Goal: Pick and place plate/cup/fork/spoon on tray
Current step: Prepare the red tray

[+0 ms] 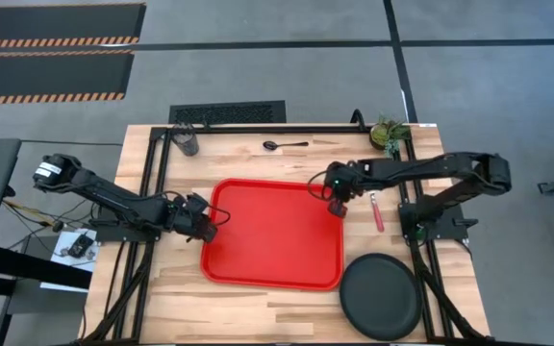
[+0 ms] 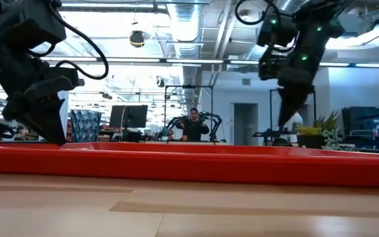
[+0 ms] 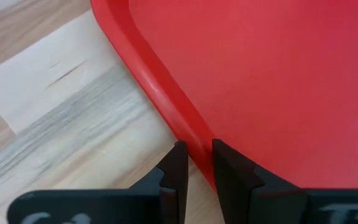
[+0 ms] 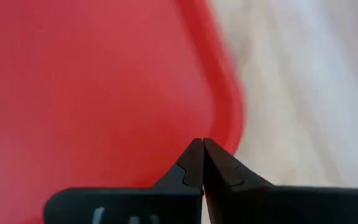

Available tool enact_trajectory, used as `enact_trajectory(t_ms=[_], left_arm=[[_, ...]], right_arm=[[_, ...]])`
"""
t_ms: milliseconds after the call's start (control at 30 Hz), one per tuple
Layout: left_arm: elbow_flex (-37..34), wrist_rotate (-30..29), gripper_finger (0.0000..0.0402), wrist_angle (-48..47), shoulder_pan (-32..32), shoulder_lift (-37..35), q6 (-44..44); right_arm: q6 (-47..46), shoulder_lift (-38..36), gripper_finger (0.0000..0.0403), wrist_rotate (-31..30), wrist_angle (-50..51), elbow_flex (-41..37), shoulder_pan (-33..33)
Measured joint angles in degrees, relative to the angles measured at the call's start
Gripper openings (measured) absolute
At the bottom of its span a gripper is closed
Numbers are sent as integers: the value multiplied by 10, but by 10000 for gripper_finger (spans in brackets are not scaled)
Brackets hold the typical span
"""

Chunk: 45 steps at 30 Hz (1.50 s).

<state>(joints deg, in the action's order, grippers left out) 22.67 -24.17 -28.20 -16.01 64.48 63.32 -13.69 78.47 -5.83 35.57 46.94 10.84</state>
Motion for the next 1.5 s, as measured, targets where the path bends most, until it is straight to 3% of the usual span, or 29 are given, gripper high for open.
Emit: enact_trajectory(t_ms=[267,433,533,833,1100,1500], left_arm=[[59,-14,81,-85,17,1,-76],[96,-31,111,-130,21,1,-146],[100,-31,114,-114,22,0,-197],[101,-6,55,-33,22,1,-289],[60,-5,7,15,22,2,-296],[34,-20,1,22,22,2,-291]], right_arm=[[-25,66,11,44,-77,-22,-34],[-28,124,12,37,-106,-9,-33],[-36,149,9,0,-104,-1,-19],[-36,156,12,-34,-121,2,43],[-23,156,13,-33,-122,2,53],[-44,156,13,-30,-117,2,11]])
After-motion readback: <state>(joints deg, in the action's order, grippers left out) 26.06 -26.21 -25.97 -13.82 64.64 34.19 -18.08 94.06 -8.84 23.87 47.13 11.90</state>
